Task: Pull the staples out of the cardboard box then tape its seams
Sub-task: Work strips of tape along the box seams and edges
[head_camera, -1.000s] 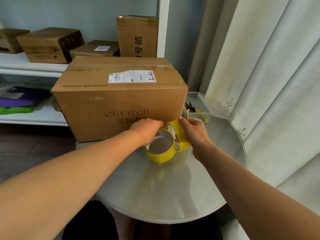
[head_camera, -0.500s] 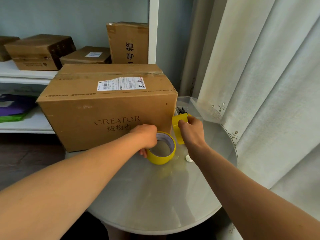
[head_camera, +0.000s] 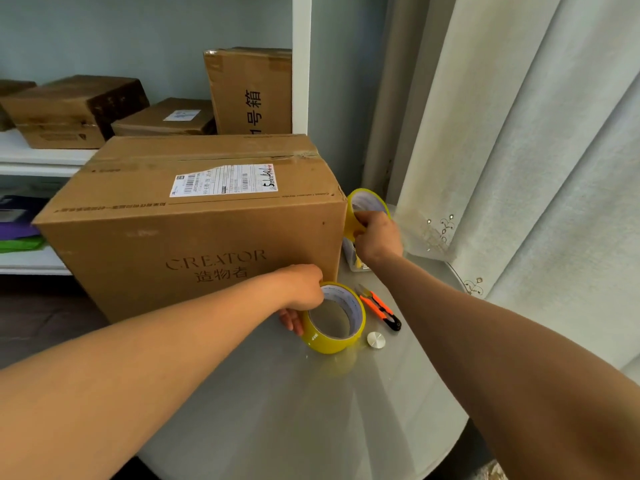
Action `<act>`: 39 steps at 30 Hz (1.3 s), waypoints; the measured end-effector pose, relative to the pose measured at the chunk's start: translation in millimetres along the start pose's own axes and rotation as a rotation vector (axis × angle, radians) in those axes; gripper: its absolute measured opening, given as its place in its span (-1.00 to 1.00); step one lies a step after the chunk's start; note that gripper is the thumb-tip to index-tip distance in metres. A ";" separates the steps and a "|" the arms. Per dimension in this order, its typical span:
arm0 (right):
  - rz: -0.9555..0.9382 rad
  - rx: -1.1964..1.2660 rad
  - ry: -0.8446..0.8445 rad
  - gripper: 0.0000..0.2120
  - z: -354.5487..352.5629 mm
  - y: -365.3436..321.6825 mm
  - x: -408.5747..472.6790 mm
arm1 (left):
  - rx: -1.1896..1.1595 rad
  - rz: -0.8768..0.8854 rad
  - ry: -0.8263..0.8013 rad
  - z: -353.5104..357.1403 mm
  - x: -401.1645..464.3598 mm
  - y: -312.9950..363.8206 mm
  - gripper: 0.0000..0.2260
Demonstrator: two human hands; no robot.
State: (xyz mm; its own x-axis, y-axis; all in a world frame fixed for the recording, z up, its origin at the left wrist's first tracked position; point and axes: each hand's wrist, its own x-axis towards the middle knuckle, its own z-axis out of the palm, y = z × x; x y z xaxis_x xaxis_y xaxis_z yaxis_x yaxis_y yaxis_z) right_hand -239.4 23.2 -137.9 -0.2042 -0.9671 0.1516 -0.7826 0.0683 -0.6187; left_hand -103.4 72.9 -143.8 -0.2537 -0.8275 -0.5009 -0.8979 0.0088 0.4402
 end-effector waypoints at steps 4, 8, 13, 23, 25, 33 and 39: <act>0.029 -0.114 0.004 -0.58 1.9 6.3 13.0 | -0.005 -0.002 -0.015 -0.6 4.0 0.2 -0.71; 0.021 -0.292 -0.057 -0.51 -0.9 13.0 18.4 | -0.027 -0.026 -0.032 -0.3 7.2 -1.9 -0.71; 0.005 -0.289 -0.130 -0.56 2.6 16.1 16.9 | -0.097 -0.029 -0.027 1.5 6.0 -4.7 -0.73; -0.046 -0.268 -0.257 -0.70 -9.1 12.0 -37.5 | -0.222 -0.047 0.036 11.4 -2.5 -8.8 -0.66; -0.013 -0.252 -0.375 -0.76 -10.8 13.0 -46.1 | -0.215 -0.047 0.084 14.1 -10.9 -9.4 -0.66; 0.209 -0.237 -0.759 -0.90 -28.8 17.7 -83.2 | 0.321 0.291 0.339 17.3 -31.9 4.0 -0.66; 0.136 -0.209 -0.633 -0.86 -28.4 11.3 -89.6 | 0.367 0.350 0.170 31.1 -31.6 3.6 -0.65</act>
State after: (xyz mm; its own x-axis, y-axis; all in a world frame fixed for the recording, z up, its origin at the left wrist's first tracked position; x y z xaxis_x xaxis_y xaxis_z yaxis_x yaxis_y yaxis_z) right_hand -246.6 117.6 -136.5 0.0244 -0.8992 -0.4369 -0.8847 0.1841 -0.4283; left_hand -109.9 116.6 -149.6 -0.5265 -0.8185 -0.2300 -0.8443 0.4717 0.2542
